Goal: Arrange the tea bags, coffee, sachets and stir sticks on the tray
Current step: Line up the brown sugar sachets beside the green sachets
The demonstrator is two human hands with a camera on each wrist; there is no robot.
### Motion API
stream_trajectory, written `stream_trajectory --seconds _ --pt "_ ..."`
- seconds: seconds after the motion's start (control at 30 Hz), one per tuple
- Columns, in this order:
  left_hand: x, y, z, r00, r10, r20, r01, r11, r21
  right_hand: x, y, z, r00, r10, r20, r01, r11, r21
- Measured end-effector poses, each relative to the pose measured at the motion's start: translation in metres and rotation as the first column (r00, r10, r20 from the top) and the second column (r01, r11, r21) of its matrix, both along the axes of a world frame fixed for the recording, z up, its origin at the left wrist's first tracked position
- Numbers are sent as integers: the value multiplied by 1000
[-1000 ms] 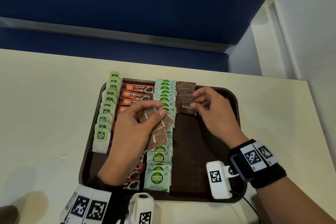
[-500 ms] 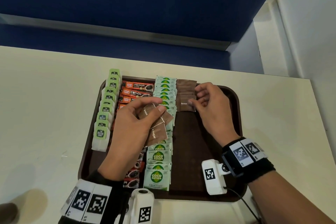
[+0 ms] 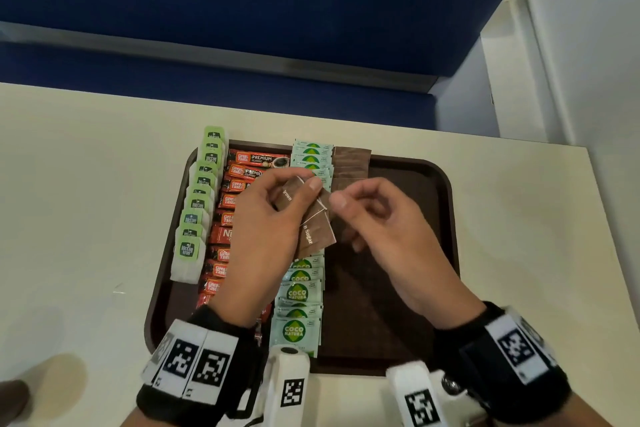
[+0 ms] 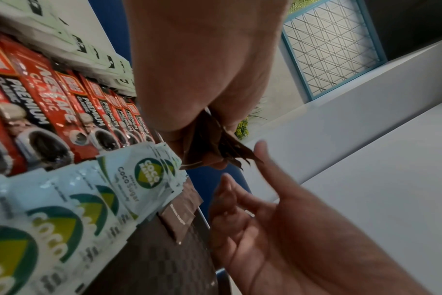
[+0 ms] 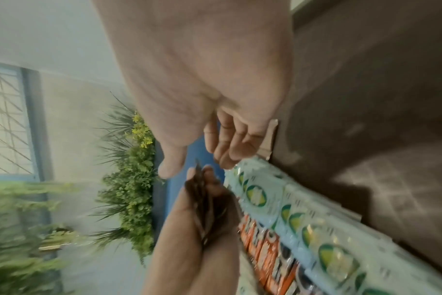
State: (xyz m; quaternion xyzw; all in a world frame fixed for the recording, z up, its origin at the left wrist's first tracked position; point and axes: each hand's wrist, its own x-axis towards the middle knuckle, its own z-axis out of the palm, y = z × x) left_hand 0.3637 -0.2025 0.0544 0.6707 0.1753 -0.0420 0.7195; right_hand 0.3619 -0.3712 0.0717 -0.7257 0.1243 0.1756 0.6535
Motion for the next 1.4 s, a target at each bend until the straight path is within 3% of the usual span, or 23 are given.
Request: stream_trajectory --seconds 0.1,0.23,0.47,0.77,0.83,0.93,1.1,1.2,1.4 --pt "5 -8 5 1000 3 18 -2 1000 -14 -10 10 15 998 45 -38 -42 997 57" --pt "9 -11 6 1000 -17 -11 16 998 -66 -10 8 19 998 -67 -20 69 991 117" --pt "-2 -3 -4 1000 -23 -10 23 1000 -19 -6 -10 15 992 -125 29 124 992 24" --pt "-5 1 -3 1000 4 -24 -5 999 -32 6 -20 7 985 -170 -33 173 978 120" --pt "-6 5 -2 1000 21 -18 -22 999 -26 9 -26 2 977 -213 10 212 975 64" --pt "-7 12 -1 998 56 -14 -56 998 -7 18 -39 -11 970 -214 119 231 961 -154" --pt "-9 18 -2 996 86 -23 -87 996 -31 25 -40 -39 987 94 132 -29 905 -425" --pt "-10 17 -5 997 78 -25 -79 997 -24 27 -31 -50 965 168 200 -46 863 -503" --pt "-11 14 -9 997 70 -25 -71 997 -6 29 -23 -64 940 175 293 19 829 -559"
